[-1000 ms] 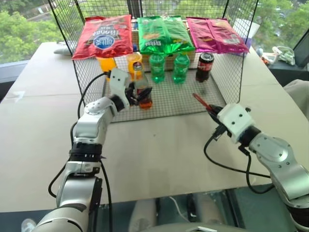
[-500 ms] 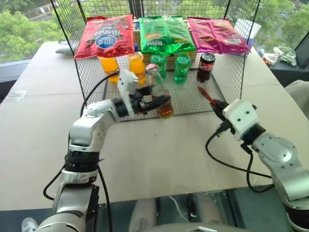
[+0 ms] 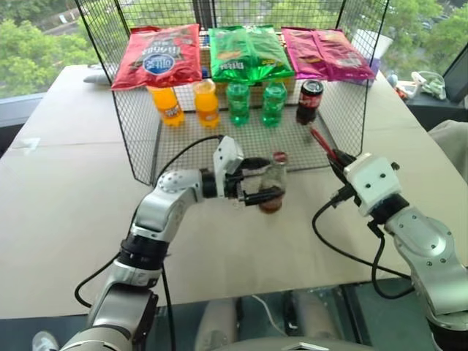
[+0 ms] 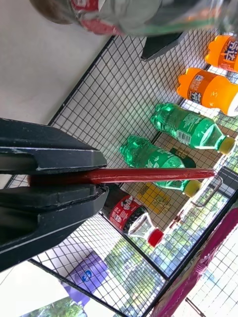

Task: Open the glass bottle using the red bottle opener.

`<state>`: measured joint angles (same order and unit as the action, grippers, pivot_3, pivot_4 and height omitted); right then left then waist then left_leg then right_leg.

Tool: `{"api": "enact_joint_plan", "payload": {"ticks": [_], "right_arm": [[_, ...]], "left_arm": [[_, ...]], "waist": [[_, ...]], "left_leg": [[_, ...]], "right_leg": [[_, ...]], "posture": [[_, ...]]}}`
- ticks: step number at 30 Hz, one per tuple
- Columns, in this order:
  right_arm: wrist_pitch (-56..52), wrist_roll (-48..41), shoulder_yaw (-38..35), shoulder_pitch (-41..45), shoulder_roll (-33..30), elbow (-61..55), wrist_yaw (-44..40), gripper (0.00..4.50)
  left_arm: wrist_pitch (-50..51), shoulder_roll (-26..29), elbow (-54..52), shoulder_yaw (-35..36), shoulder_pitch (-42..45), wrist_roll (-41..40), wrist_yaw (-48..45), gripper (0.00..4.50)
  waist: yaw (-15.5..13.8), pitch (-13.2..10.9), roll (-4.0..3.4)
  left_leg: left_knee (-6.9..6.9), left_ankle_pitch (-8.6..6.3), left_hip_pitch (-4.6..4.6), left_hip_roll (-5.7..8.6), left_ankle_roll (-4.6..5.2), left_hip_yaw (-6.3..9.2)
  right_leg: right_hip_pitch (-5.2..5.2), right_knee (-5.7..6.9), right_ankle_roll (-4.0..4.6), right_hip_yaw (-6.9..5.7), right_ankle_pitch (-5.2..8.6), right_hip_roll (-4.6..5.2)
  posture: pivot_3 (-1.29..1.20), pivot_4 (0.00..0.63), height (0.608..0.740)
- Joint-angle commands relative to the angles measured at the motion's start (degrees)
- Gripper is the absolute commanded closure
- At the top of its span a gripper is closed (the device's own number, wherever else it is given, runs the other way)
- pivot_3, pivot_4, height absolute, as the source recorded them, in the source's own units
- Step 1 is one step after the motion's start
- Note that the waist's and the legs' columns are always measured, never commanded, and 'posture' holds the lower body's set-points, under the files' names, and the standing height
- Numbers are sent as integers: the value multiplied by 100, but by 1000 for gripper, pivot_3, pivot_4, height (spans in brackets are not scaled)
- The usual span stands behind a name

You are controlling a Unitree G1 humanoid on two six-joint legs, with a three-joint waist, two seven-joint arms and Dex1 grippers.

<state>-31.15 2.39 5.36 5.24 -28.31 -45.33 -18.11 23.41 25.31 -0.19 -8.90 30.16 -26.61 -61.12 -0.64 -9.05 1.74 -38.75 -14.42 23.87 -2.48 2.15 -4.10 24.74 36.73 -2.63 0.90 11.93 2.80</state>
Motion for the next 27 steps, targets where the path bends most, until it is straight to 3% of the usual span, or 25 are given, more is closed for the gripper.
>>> {"api": "enact_joint_plan", "payload": {"ticks": [1,12,16,18,19,27], "right_arm": [[10,83,-25,31,52,-326,31,4500],[233,282,54,121,-46,-226,-118,4500],[443,435,193,107,-106,-184,-185,4500],[543,499,254,111,-124,-161,-217,4500],[576,520,273,114,-123,-150,-225,4500],[1241,987,554,40,-264,-3,-317,4500]], "left_arm": [[-54,5,-177,163,34,-136,-104,43],[27,-22,-306,215,126,-244,-101,43],[34,-55,-327,164,124,-252,-137,961],[6,-64,-326,132,111,-212,-167,1844],[-7,-68,-317,120,111,-193,-186,1982],[-66,-99,-223,111,170,-123,-221,1982]], "waist": [[0,0,0],[0,0,0],[1,0,0],[1,0,0],[1,0,0],[-1,0,0]], "left_leg": [[0,0,0,0,0,1],[-2,0,0,0,0,1],[-2,0,0,0,0,2],[-3,0,0,0,0,2],[-3,0,0,0,0,1],[-4,0,0,0,0,1]], "right_leg": [[0,1,0,0,0,0],[0,2,0,0,0,0],[0,2,0,-1,0,0],[0,2,0,-1,0,-1],[0,3,0,-1,0,0],[-1,2,0,0,0,0]], "posture": [[0,150,740],[0,150,740],[0,150,740],[0,150,740],[0,150,740],[0,150,740]]}}
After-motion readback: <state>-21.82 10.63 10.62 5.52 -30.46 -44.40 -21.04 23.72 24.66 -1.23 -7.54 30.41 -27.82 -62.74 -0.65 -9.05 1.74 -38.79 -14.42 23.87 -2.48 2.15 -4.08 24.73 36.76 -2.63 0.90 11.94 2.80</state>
